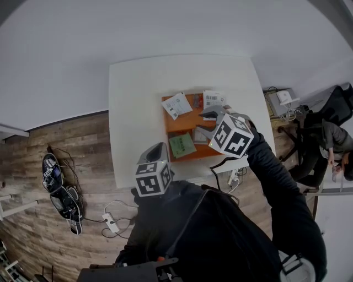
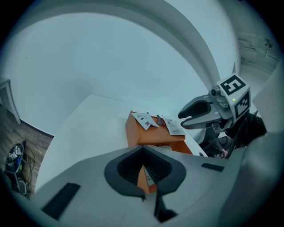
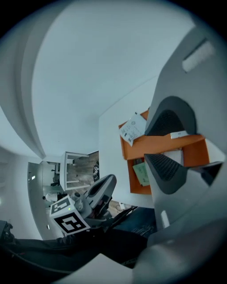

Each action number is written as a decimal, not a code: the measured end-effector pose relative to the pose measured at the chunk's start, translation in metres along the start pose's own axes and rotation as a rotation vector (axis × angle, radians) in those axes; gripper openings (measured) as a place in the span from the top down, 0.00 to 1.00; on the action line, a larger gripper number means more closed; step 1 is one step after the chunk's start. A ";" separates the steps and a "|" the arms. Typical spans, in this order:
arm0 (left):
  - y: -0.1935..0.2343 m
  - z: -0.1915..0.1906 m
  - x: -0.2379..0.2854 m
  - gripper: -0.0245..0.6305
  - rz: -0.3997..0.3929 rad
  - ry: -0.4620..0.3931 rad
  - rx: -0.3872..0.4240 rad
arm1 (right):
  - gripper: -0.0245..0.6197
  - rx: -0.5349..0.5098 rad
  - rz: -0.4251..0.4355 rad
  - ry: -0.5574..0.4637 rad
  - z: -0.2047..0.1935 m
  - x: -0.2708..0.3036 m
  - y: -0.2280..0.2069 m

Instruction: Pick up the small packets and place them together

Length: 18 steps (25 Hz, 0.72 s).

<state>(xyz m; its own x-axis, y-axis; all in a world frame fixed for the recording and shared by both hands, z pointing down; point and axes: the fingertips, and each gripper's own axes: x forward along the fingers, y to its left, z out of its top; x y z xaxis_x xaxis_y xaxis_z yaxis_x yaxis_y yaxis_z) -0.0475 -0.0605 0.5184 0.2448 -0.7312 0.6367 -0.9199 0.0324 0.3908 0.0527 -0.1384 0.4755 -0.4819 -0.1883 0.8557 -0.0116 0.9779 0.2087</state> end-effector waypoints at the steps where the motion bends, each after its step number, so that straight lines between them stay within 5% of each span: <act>1: 0.001 0.001 -0.001 0.96 0.000 -0.001 -0.001 | 0.77 -0.007 0.024 -0.006 0.004 0.005 0.012; 9: 0.007 -0.002 -0.004 0.96 0.014 -0.005 -0.018 | 0.75 -0.013 0.195 0.072 -0.015 0.060 0.075; 18: 0.013 -0.007 -0.010 0.96 0.034 -0.007 -0.035 | 0.68 0.003 0.244 0.109 -0.028 0.099 0.099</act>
<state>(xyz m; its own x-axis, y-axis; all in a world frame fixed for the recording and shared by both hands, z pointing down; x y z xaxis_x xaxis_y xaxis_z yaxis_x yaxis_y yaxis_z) -0.0598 -0.0474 0.5218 0.2111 -0.7343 0.6452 -0.9162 0.0814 0.3923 0.0288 -0.0630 0.5941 -0.3737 0.0445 0.9265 0.0904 0.9958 -0.0114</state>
